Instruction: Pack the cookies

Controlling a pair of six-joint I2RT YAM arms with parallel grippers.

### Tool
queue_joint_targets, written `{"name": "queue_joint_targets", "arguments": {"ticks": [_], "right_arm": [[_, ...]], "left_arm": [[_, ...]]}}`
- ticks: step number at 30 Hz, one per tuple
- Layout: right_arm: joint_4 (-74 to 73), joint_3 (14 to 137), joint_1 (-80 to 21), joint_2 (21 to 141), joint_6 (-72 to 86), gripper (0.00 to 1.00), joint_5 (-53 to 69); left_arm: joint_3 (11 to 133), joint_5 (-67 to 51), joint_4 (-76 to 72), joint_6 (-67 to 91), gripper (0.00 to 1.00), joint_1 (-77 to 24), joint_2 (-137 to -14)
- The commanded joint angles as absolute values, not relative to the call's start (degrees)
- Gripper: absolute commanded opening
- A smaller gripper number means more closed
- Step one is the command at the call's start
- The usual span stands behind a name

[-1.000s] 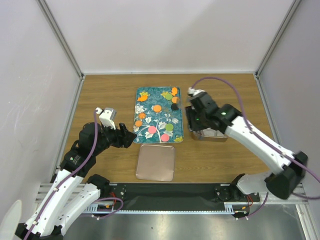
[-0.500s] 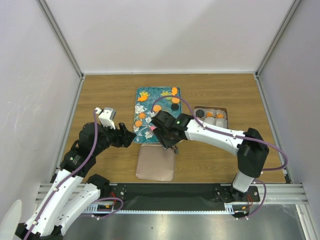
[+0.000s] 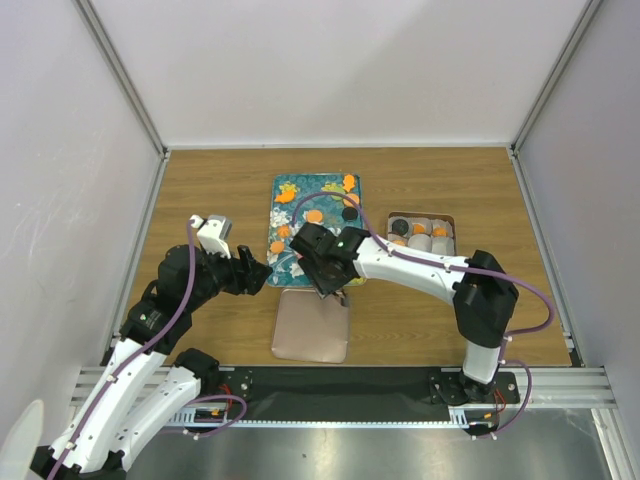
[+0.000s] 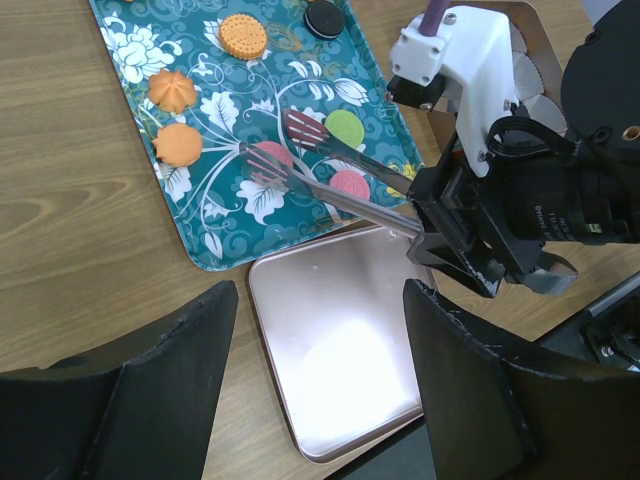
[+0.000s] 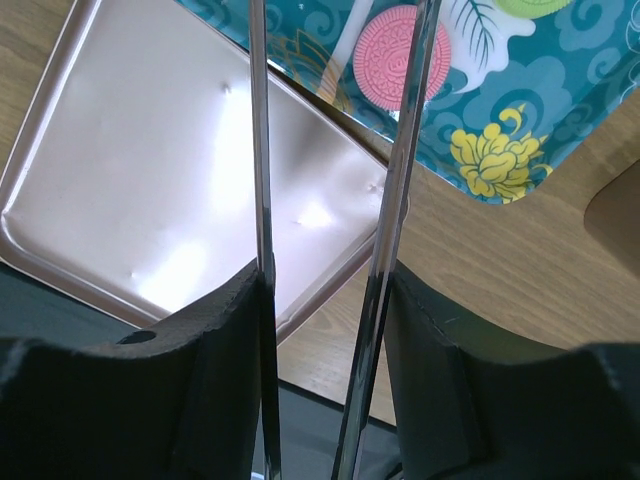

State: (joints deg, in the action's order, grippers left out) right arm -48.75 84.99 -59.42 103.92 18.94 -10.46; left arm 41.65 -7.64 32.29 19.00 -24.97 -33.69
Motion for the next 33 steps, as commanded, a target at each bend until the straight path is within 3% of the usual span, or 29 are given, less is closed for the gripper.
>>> {"name": "queue_joint_targets", "arguments": {"ticks": [1,27,33], "right_arm": [[-49.7,88.9,-60.6,105.0,18.3,0.50,-13.5],[-52.2,90.4,-61.7,107.8,18.1,0.50,-14.7],[-52.2,90.4,-61.6,107.8,18.1,0.42,-14.7]], "left_arm": [[41.6,-7.2,31.5,19.1,0.74,-25.3,-33.3],[41.6,-7.4,31.4,19.1,0.74,-25.3,-33.0],[41.6,-7.4,31.4,19.1,0.74,-25.3,-33.0]]}}
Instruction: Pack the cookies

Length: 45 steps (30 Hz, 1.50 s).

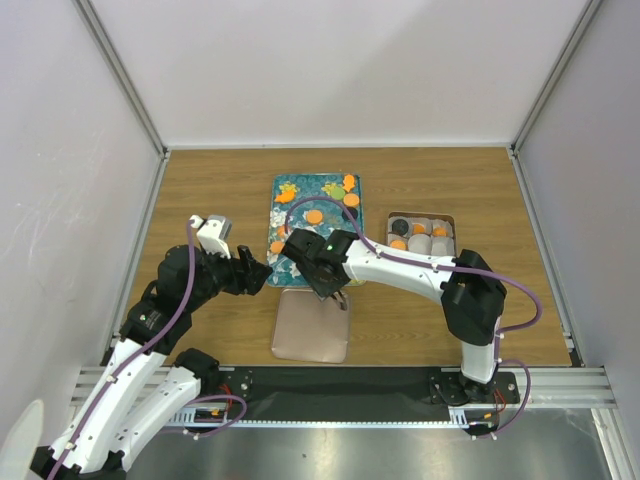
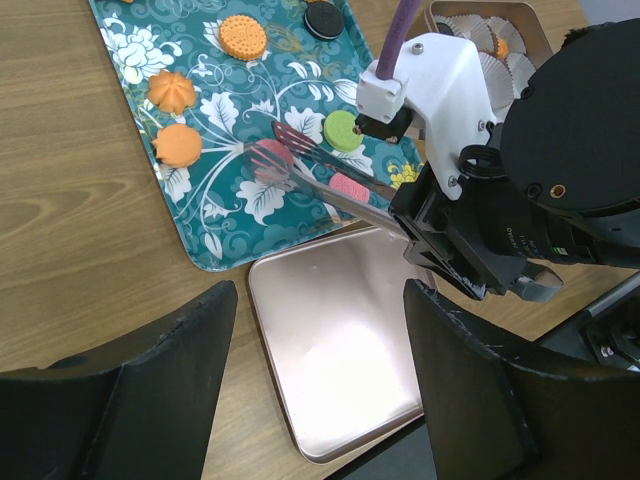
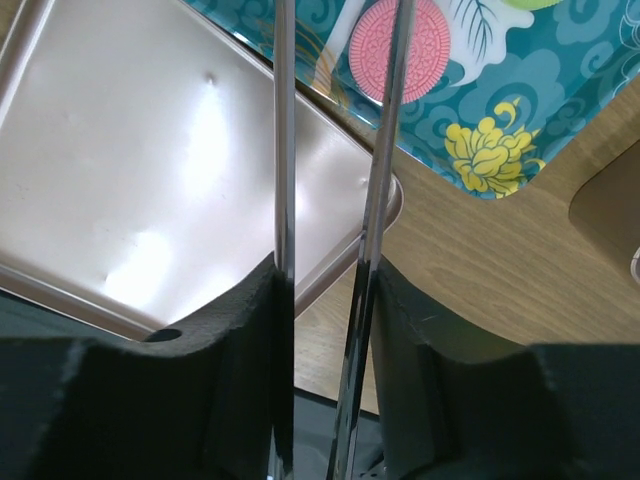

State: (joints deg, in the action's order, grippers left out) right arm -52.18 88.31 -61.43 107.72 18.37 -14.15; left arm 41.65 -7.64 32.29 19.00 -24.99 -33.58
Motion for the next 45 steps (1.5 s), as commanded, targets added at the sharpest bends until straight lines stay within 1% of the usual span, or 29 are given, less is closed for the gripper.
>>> {"name": "queue_joint_targets", "arguments": {"ticks": [1,4,11,21,24,25,26,30,33,37,45], "right_arm": [[-52.2,90.5,-61.7,107.8,18.1,0.38,-14.8],[-52.6,90.8,-61.7,107.4,18.0,0.35,-15.2],[-52.7,90.9,-60.0,103.6,18.3,0.33,-16.4],[-52.7,87.0,-54.8,92.7,19.9,0.32,-18.5],[-53.0,83.6,-51.7,87.4,21.3,0.33,-19.8],[-52.7,80.5,-50.7,85.9,21.7,0.32,-20.1],[-52.2,78.9,-49.6,82.4,22.2,0.33,-20.3],[-50.2,69.5,-40.3,74.3,23.8,0.33,-18.5],[-50.1,64.1,-36.6,69.5,24.5,0.33,-17.7],[-49.5,59.5,-32.8,67.3,25.0,0.34,-16.3],[-48.4,55.1,-30.5,66.5,25.1,0.34,-15.5]], "left_arm": [[41.6,-7.5,31.4,19.1,0.74,-25.3,-33.0],[41.6,-7.3,31.3,19.1,0.74,-25.3,-33.0],[41.6,-7.2,31.5,19.1,0.74,-25.3,-33.0],[41.6,-7.3,31.4,19.1,0.74,-25.3,-33.1],[41.6,-7.5,31.4,19.1,0.74,-25.3,-33.2],[41.6,-7.6,31.2,19.1,0.74,-25.3,-33.2],[41.6,-7.6,31.2,19.1,0.74,-25.3,-33.3],[41.5,-8.0,31.0,19.0,0.74,-25.3,-33.3],[41.5,-8.5,31.1,18.9,0.74,-25.3,-33.5],[41.5,-8.9,31.0,18.8,0.74,-25.3,-33.7],[41.5,-8.7,31.0,18.7,0.74,-25.3,-33.7]]}}
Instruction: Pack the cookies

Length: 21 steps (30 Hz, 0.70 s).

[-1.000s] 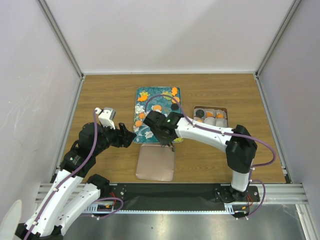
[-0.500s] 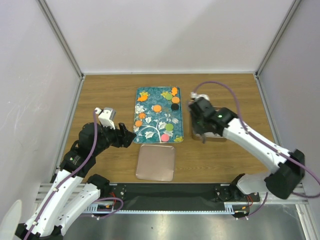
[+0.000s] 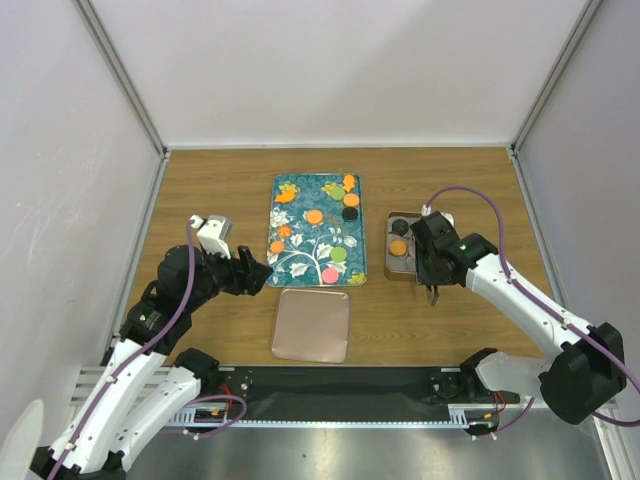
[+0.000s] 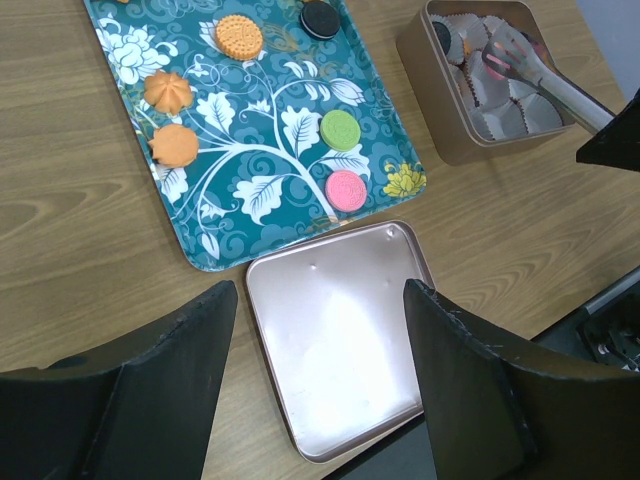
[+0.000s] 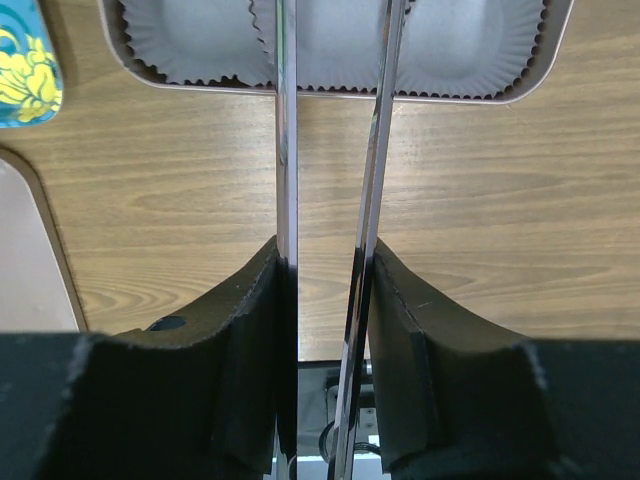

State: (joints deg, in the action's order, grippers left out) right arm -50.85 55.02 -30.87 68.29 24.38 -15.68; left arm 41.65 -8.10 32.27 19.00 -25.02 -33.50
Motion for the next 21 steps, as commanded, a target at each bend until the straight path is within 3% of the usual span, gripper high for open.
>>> {"name": "queue_joint_targets", "arguments": {"ticks": [1,21], "right_arm": [[-48.5,55.0,-30.5,66.4,25.3,0.34,-15.5],[-48.6,54.2,-30.1,67.4,25.4,0.38,-14.9]], "left_arm": [[41.4,-8.8,30.9,18.8,0.74,-25.4,-33.7],[41.5,-8.6,31.0,18.8,0.74,-25.4,-33.6]]}}
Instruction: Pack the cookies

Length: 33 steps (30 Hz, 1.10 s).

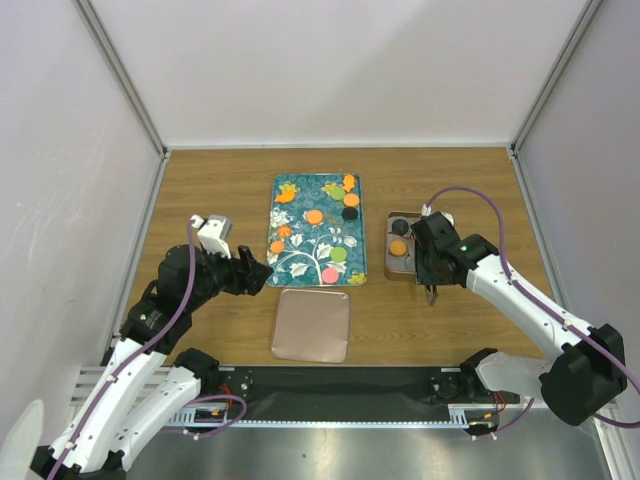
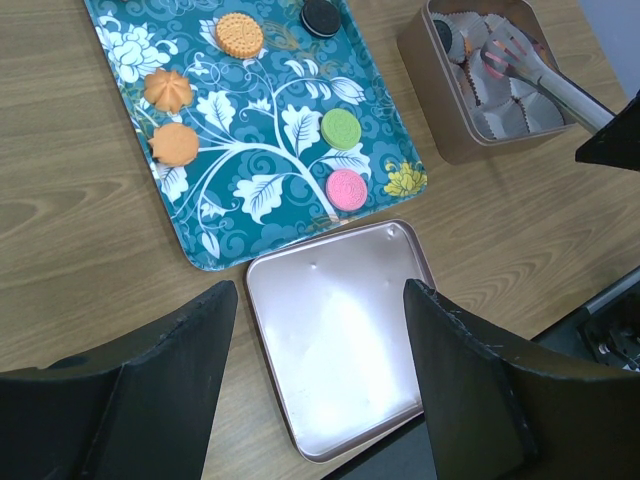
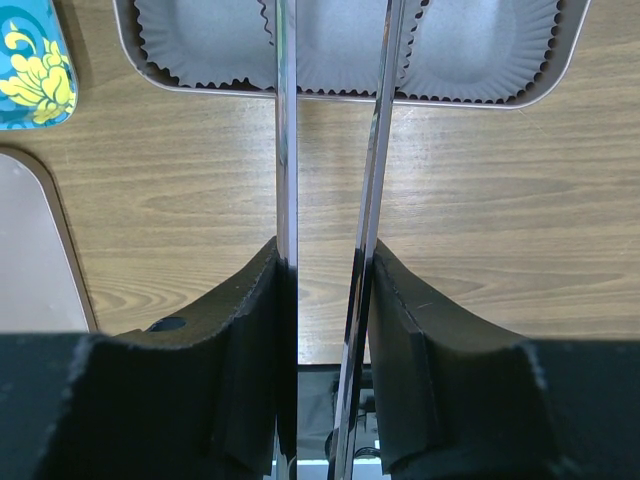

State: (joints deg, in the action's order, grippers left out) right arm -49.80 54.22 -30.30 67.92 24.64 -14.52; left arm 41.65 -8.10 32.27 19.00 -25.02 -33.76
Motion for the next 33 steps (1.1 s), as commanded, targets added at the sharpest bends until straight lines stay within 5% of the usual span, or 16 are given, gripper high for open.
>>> {"name": "queue_joint_targets", "arguments": {"ticks": [1,33], "right_arm": [[-48.5,54.1,-30.1,67.5,25.4,0.38,-14.9],[-48.6,53.8,-30.1,69.3,25.8,0.47,-15.5]], "left_arm": [[41.5,-8.6,31.0,18.8,0.74,-25.4,-33.7],[41.5,-8.7,31.0,18.8,0.74,-25.7,-33.3]]}}
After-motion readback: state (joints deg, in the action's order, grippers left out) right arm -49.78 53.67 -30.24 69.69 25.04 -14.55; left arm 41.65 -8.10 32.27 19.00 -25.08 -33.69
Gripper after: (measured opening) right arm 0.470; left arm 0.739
